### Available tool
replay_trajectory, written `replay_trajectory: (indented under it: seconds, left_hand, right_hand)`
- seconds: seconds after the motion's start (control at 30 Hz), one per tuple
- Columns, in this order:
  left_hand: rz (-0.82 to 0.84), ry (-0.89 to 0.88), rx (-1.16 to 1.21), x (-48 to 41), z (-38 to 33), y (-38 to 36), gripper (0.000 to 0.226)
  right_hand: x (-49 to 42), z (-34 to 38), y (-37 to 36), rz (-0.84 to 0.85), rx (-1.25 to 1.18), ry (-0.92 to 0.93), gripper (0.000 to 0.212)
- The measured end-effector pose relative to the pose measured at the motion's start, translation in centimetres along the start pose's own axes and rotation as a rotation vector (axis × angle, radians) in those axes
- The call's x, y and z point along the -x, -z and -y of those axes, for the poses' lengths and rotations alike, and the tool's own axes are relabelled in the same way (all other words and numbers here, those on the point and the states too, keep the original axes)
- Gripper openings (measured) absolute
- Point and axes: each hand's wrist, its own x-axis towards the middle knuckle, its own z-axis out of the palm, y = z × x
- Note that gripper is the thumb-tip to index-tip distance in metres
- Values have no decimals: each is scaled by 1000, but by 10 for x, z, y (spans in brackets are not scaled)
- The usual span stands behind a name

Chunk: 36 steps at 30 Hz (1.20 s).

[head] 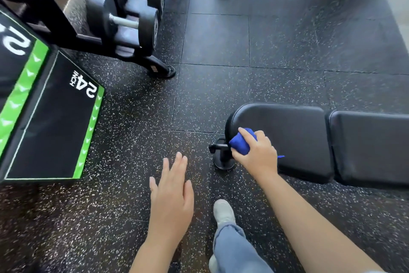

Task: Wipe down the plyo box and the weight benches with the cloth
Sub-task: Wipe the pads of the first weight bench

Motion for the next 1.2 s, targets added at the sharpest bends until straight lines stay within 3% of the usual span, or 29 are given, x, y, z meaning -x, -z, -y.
replay_trajectory:
  seconds: [0.1, 0.2, 0.47, 0.63, 0.87, 1.2]
  left_hand:
    - [7, 10, 33, 8, -22, 27, 53]
    - [19, -28, 38, 15, -46, 51, 53]
    - [3, -192, -45, 22, -105, 125, 51]
    - [-81, -279, -143, 24, -104, 157, 47]
    - [-31, -398, -216, -36, -97, 179, 49]
    - [19, -795, -341, -172, -104, 258, 47]
  right_hand:
    - [12, 17, 37, 126, -164, -151, 58]
    - [20, 39, 81, 115, -388, -225, 55]
    - [22, 88, 189, 73, -678, -196, 50]
    - [16, 107, 229, 61, -724, -136, 50]
    - [-23, 141, 237, -5, -670, -151, 49]
    - [-94, 233, 235, -129, -607, -230, 49]
